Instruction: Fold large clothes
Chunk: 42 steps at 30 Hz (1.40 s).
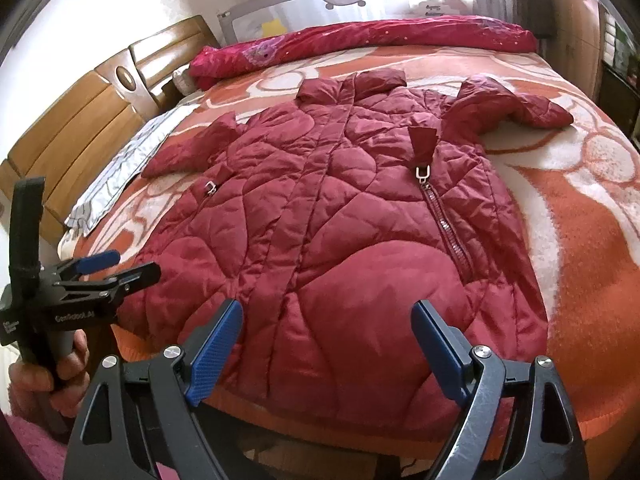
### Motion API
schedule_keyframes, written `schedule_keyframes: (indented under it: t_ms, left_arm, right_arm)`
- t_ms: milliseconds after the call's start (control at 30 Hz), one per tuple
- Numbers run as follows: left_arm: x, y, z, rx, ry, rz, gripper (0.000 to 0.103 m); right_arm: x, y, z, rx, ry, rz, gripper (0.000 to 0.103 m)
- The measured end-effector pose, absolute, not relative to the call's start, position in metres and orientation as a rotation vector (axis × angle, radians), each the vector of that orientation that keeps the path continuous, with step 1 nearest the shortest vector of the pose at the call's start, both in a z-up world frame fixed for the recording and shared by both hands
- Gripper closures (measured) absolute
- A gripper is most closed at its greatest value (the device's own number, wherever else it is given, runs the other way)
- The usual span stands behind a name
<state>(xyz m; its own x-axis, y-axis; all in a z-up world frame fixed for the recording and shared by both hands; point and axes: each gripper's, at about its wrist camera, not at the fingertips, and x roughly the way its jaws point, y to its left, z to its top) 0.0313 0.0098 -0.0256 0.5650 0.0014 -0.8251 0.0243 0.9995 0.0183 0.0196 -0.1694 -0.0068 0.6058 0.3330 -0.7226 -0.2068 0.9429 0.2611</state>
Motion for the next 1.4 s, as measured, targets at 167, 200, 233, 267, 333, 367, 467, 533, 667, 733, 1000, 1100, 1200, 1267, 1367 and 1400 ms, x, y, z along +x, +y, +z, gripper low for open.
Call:
schedule_keyframes:
  t_ms: [167, 200, 233, 267, 333, 367, 467, 533, 667, 733, 1000, 1100, 1200, 1267, 1367, 1400]
  left_arm:
    - [0.044, 0.013, -0.026, 0.047, 0.963, 0.006, 0.000]
    - [0.047, 0.014, -0.026, 0.051, 0.961, 0.011, 0.000]
    - [0.050, 0.015, -0.026, 0.052, 0.960, 0.016, 0.000]
    - [0.053, 0.015, -0.026, 0.057, 0.958, 0.025, 0.000]
    - [0.060, 0.017, -0.025, 0.060, 0.955, 0.034, 0.000]
    - [0.063, 0.018, -0.024, 0.057, 0.953, 0.033, 0.000]
    - [0.076, 0.021, -0.022, 0.053, 0.948, 0.038, 0.000]
    - [0.084, 0.023, -0.021, 0.059, 0.945, 0.045, 0.000]
    - [0.100, 0.022, -0.019, 0.094, 0.943, 0.076, 0.000]
    - [0.109, 0.024, -0.019, 0.085, 0.951, 0.075, 0.000]
    - [0.146, 0.024, -0.022, 0.053, 0.982, 0.072, 0.000]
    - [0.161, 0.024, -0.024, 0.055, 0.994, 0.076, 0.000]
    - [0.177, 0.025, -0.025, 0.050, 1.007, 0.083, 0.000]
    - [0.187, 0.026, -0.026, 0.045, 1.018, 0.089, 0.000]
    - [0.199, 0.028, -0.028, 0.034, 1.028, 0.102, 0.000]
    - [0.203, 0.028, -0.029, 0.030, 1.029, 0.103, 0.000]
  right_arm:
    - [0.037, -0.184, -0.004, 0.180, 0.801, 0.310, 0.015]
    - [0.040, -0.188, -0.004, 0.178, 0.789, 0.304, 0.015]
    - [0.044, -0.191, -0.003, 0.179, 0.776, 0.299, 0.015]
    - [0.048, -0.195, -0.002, 0.180, 0.774, 0.293, 0.015]
    - [0.055, -0.201, -0.003, 0.184, 0.786, 0.284, 0.015]
    - [0.058, -0.206, 0.000, 0.187, 0.780, 0.279, 0.015]
    - [0.070, -0.220, 0.000, 0.211, 0.809, 0.255, 0.015]
    - [0.078, -0.228, 0.000, 0.226, 0.820, 0.244, 0.015]
    - [0.098, -0.250, 0.002, 0.247, 0.830, 0.203, 0.015]
    - [0.107, -0.261, 0.003, 0.245, 0.825, 0.178, 0.015]
    - [0.160, -0.306, -0.011, 0.327, 0.872, 0.132, 0.015]
    - [0.184, -0.330, -0.020, 0.399, 0.886, 0.115, 0.015]
    - [0.206, -0.355, -0.029, 0.471, 0.879, 0.080, 0.016]
    - [0.222, -0.369, -0.033, 0.500, 0.877, 0.062, 0.016]
    - [0.245, -0.384, -0.038, 0.517, 0.887, 0.041, 0.016]
    - [0.253, -0.389, -0.038, 0.514, 0.885, 0.031, 0.016]
